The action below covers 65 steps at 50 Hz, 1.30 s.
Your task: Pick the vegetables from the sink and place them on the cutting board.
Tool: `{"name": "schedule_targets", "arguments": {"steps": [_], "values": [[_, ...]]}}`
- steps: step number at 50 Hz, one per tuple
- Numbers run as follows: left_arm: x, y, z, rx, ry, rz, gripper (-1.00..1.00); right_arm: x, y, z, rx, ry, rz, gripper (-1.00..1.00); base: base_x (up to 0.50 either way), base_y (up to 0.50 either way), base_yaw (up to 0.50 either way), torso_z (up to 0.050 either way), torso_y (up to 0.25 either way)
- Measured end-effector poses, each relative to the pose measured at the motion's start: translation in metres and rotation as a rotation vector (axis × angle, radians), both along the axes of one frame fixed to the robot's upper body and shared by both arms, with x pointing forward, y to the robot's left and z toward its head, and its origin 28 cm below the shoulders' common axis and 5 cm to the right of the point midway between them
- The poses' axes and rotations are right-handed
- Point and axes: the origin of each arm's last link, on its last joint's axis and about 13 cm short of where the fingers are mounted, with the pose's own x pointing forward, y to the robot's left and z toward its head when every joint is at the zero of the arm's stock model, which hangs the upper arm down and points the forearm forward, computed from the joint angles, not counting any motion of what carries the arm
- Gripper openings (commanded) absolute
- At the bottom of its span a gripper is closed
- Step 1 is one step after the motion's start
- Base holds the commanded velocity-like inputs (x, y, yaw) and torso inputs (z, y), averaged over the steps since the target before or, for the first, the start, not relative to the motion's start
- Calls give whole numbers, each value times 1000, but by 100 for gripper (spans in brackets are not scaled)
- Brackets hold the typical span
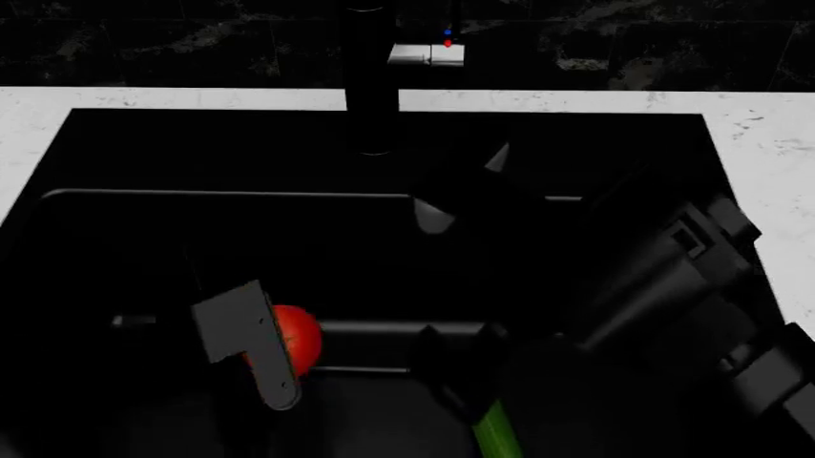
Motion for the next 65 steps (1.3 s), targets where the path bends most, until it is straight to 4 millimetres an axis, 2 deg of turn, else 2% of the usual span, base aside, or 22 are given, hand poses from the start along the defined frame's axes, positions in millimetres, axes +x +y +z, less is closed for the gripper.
{"name": "schedule_targets", "arguments": {"steps": [15, 23, 31, 44, 65], "values": [[-16, 11, 19, -179, -179, 115, -100, 5, 11, 4, -53, 141, -153, 100, 0, 0, 0, 0, 0], [-23, 18, 21, -222, -237, 164, -100, 19, 17, -1, -47, 185, -258, 100, 0, 0, 0, 0, 0], [-30, 22, 23, -254, -276, 186, -100, 26, 18, -17, -68, 238, -324, 100, 0, 0, 0, 0, 0], [-37, 24, 23, -270, -304, 187, -100, 24, 16, -44, -81, 307, -378, 100, 0, 0, 0, 0, 0], [-42, 24, 18, -257, -294, 187, -100, 22, 12, -80, -121, 197, -475, 100, 0, 0, 0, 0, 0]]}}
